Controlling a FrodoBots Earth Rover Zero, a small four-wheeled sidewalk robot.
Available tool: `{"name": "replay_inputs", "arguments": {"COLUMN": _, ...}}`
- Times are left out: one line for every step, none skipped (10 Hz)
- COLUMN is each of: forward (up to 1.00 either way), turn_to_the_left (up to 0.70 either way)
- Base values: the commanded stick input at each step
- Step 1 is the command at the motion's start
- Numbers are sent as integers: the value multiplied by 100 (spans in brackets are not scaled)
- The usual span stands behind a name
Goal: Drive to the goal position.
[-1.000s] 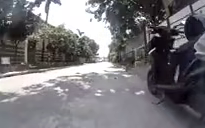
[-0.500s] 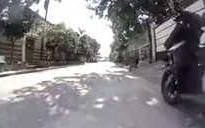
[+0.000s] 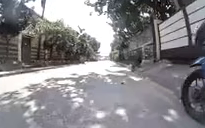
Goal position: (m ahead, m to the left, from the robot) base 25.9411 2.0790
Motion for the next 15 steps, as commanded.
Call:
{"name": "replay_inputs", "arguments": {"forward": 100, "turn_to_the_left": 0}}
{"name": "replay_inputs", "arguments": {"forward": 100, "turn_to_the_left": 0}}
{"name": "replay_inputs", "arguments": {"forward": 100, "turn_to_the_left": 0}}
{"name": "replay_inputs", "arguments": {"forward": 100, "turn_to_the_left": 0}}
{"name": "replay_inputs", "arguments": {"forward": 100, "turn_to_the_left": 0}}
{"name": "replay_inputs", "arguments": {"forward": 100, "turn_to_the_left": 0}}
{"name": "replay_inputs", "arguments": {"forward": 100, "turn_to_the_left": 0}}
{"name": "replay_inputs", "arguments": {"forward": 100, "turn_to_the_left": 0}}
{"name": "replay_inputs", "arguments": {"forward": 100, "turn_to_the_left": 0}}
{"name": "replay_inputs", "arguments": {"forward": 100, "turn_to_the_left": 0}}
{"name": "replay_inputs", "arguments": {"forward": 100, "turn_to_the_left": 0}}
{"name": "replay_inputs", "arguments": {"forward": 100, "turn_to_the_left": 0}}
{"name": "replay_inputs", "arguments": {"forward": 100, "turn_to_the_left": 0}}
{"name": "replay_inputs", "arguments": {"forward": 100, "turn_to_the_left": 0}}
{"name": "replay_inputs", "arguments": {"forward": 100, "turn_to_the_left": 0}}
